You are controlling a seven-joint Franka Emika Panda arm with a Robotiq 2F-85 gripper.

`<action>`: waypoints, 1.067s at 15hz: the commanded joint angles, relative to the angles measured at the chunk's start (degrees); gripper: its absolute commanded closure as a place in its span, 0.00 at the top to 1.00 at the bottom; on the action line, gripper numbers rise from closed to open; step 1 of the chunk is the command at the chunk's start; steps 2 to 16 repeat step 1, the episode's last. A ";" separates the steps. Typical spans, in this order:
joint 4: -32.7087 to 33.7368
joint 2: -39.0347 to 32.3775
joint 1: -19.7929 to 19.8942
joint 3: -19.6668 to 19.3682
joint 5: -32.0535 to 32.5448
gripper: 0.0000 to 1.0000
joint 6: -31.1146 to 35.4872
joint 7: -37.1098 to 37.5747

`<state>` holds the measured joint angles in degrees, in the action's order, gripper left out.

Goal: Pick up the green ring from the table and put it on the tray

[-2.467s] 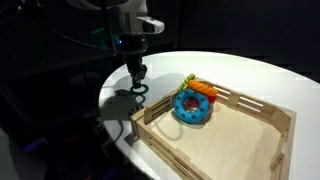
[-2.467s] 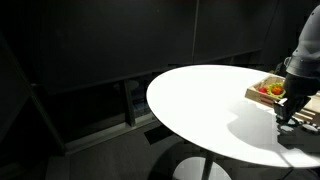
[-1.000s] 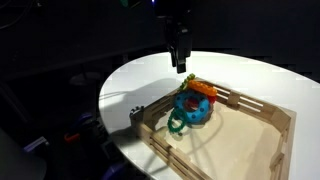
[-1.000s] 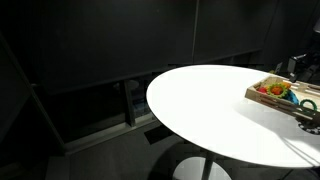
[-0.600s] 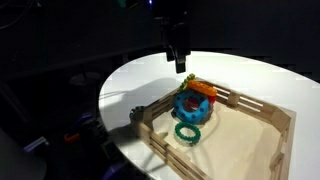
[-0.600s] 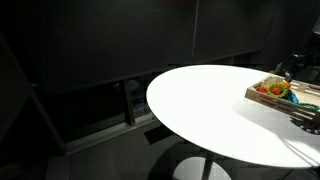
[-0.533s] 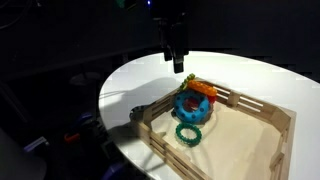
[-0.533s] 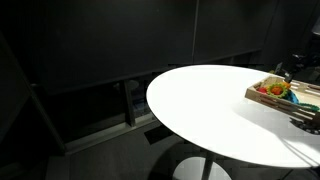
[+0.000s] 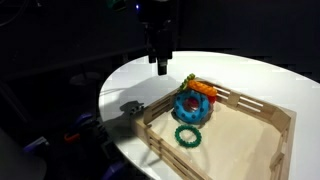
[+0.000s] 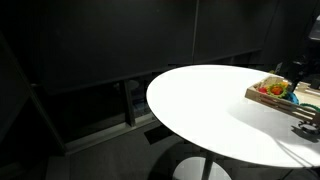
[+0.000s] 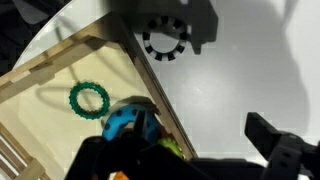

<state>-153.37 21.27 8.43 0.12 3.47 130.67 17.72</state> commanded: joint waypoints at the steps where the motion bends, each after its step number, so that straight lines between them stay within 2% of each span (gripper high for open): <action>1: 0.05 0.06 -0.25 -0.21 0.01 1.00 -0.31 -0.14; 16: 0.05 0.06 -0.25 -0.21 0.01 1.00 -0.31 -0.14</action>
